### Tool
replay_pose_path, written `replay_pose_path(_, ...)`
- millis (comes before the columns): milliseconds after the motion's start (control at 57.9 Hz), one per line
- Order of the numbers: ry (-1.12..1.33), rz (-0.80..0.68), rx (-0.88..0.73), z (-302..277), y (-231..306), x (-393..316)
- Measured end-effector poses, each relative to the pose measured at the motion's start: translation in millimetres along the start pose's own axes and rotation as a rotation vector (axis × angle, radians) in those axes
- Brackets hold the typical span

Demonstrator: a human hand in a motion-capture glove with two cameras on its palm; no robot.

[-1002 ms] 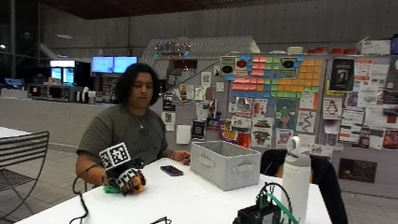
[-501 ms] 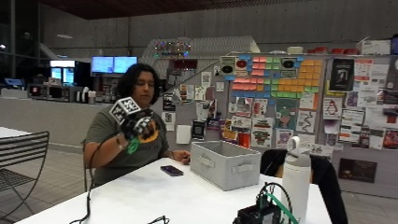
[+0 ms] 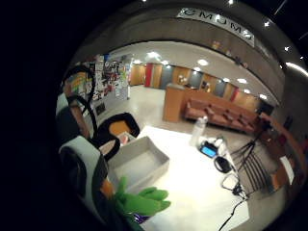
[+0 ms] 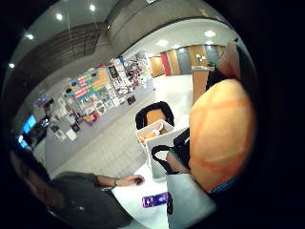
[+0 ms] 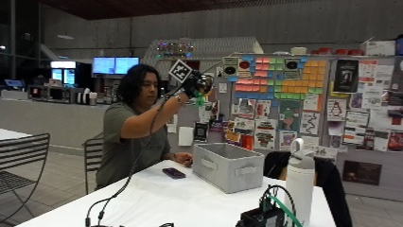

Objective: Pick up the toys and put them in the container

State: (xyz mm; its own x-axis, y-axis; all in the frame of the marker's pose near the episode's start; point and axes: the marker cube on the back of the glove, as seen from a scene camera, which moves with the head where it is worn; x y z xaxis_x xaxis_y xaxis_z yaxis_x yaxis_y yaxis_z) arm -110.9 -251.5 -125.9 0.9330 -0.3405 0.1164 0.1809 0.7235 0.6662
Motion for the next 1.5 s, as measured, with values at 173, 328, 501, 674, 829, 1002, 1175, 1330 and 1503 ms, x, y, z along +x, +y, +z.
replay_pose_path(173, 0.109, 0.076, -0.12, 72, -48, 27)
replay_pose_path(328, 0.04, 0.066, -0.244, 110, -52, 33)
replay_pose_path(501, 0.177, 0.116, -0.314, 131, -49, 40)
replay_pose_path(674, 0.088, 0.061, -0.544, 141, -35, 51)
replay_pose_path(829, 0.069, 0.133, -0.518, 135, -36, 51)
replay_pose_path(1002, -0.041, 0.104, -0.522, 123, -24, 50)
replay_pose_path(1175, -0.008, 0.045, -0.539, 101, 16, 34)
replay_pose_path(1330, 0.18, 0.026, -0.6, 67, 77, 39)
replay_pose_path(1503, 0.062, -0.041, -0.667, 20, 170, 28)
